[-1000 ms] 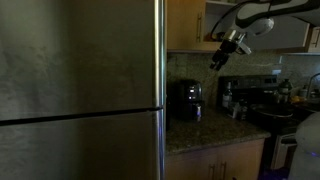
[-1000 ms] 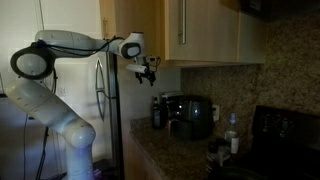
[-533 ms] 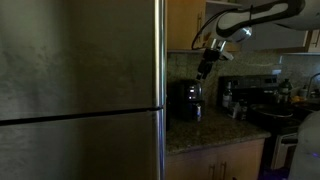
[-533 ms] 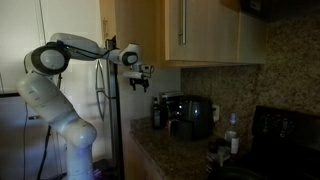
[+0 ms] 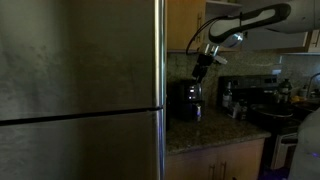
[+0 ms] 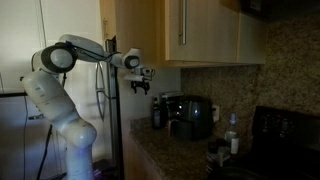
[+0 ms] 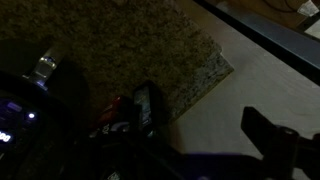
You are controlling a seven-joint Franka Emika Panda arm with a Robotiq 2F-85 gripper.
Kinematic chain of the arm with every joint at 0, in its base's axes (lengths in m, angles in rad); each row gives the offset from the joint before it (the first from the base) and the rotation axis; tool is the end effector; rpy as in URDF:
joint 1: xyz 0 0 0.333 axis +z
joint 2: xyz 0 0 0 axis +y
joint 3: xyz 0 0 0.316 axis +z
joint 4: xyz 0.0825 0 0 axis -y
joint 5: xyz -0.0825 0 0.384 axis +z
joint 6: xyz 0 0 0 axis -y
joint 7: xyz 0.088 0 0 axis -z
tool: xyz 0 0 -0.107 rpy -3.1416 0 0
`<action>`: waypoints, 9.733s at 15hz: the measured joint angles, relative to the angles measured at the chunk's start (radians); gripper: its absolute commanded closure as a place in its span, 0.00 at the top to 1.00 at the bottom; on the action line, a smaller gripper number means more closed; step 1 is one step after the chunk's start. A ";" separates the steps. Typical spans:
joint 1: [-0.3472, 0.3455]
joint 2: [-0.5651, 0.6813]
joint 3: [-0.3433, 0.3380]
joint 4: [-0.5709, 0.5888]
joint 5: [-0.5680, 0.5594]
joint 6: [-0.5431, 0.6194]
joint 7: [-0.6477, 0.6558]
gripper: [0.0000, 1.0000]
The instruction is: Put the glass bottle on the left beside the glass bottle on the right
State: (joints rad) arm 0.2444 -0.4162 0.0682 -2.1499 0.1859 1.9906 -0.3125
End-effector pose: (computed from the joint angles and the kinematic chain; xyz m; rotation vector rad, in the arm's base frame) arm 0.4259 0.1545 0.5936 -2.8478 -0.8325 -0.3831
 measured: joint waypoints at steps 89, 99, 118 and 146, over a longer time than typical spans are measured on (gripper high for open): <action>-0.134 0.157 0.005 -0.193 -0.553 0.400 0.903 0.07; -0.219 0.121 0.009 -0.319 -0.435 0.273 0.941 0.75; -0.260 -0.099 0.153 -0.292 -0.342 0.385 0.913 1.00; -0.238 0.305 0.159 -0.075 -0.952 0.418 1.597 0.06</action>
State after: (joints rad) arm 0.0062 -0.1109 0.2268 -2.2249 -0.7666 2.4088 1.2848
